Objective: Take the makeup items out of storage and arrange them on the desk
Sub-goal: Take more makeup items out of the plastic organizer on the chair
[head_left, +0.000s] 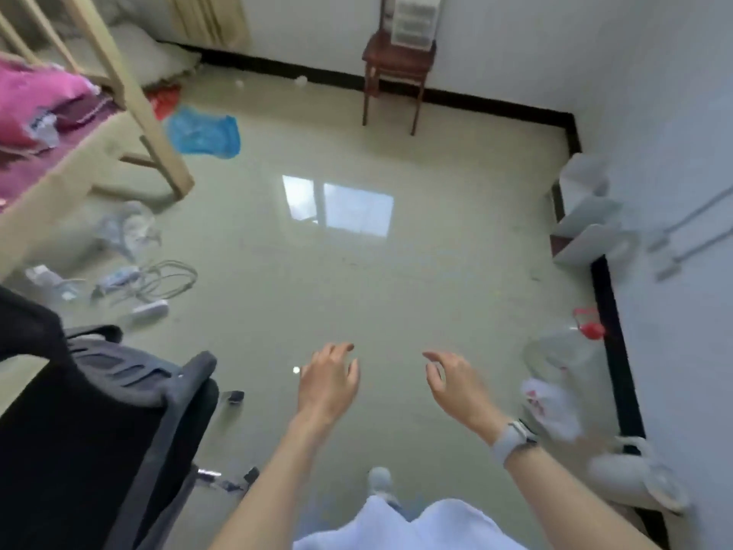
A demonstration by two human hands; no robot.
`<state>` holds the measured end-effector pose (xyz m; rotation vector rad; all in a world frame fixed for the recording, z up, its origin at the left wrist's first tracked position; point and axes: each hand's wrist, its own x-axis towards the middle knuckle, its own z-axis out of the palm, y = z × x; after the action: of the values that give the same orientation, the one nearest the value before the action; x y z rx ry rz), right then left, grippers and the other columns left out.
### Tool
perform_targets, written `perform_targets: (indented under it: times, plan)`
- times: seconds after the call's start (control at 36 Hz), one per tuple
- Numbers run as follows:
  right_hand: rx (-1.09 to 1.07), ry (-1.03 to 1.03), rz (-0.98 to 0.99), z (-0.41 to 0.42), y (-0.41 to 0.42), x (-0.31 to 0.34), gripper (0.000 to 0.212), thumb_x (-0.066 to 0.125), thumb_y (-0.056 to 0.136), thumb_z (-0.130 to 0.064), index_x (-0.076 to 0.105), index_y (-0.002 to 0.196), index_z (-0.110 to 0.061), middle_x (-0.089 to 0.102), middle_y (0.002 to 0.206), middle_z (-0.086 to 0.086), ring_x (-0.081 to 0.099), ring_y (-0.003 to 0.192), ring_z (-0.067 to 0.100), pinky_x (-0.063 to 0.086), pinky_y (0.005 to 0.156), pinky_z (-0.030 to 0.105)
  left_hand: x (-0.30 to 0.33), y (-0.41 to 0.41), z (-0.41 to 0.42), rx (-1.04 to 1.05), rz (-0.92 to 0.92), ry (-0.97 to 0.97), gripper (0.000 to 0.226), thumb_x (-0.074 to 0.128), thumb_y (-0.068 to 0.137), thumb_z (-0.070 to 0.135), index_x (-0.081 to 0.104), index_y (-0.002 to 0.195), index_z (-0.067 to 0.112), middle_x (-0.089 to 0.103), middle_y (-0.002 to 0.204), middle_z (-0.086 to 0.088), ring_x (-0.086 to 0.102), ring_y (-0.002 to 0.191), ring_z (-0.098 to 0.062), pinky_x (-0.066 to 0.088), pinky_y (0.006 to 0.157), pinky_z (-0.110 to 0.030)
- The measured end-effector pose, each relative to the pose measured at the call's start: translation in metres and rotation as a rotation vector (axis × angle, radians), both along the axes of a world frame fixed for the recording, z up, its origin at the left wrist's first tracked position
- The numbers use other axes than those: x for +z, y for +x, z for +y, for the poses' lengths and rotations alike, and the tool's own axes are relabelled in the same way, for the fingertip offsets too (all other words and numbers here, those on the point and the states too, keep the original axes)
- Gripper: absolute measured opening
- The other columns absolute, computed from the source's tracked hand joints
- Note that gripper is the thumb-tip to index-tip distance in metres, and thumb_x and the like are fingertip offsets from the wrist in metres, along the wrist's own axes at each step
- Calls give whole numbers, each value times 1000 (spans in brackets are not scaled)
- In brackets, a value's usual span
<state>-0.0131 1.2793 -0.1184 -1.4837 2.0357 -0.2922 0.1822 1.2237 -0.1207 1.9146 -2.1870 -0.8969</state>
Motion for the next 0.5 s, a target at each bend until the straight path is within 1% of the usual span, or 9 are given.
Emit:
perform_targets:
  times: [0.11,0.28,0.39,0.5]
  plan:
    - [-120,16,0,-34,-56,0,33,45,94,-15,57,124,-11,59,127,6,51,120,21,35,100,28,7,-56,-54,-80,32,-29,34,49,95,28,55,126,17,56,128,-2,50,120,-21,38,98,-33]
    - [-175,26,-39,-119,-102,-12,32,45,94,-11,57,123,-7,59,127,8,51,120,22,33,100,27,-4,-98,-158,-100,44,-38,34,50,94,26,56,126,15,56,128,-3,50,119,-22,38,98,-34]
    - [-177,31,-65,-202,-126,-25,32,45,94,-12,57,123,-8,59,127,7,51,120,21,34,102,27,-22,-119,-239,-80,36,-34,34,48,95,26,56,126,15,56,128,-1,50,120,-20,35,97,-35]
    - [-189,18,-47,-314,-154,-24,32,43,95,-15,57,124,-10,58,128,5,50,122,21,36,104,31,-30,-141,-343,-94,-16,-32,35,47,95,30,54,128,18,55,129,0,49,120,-19,34,96,-34]
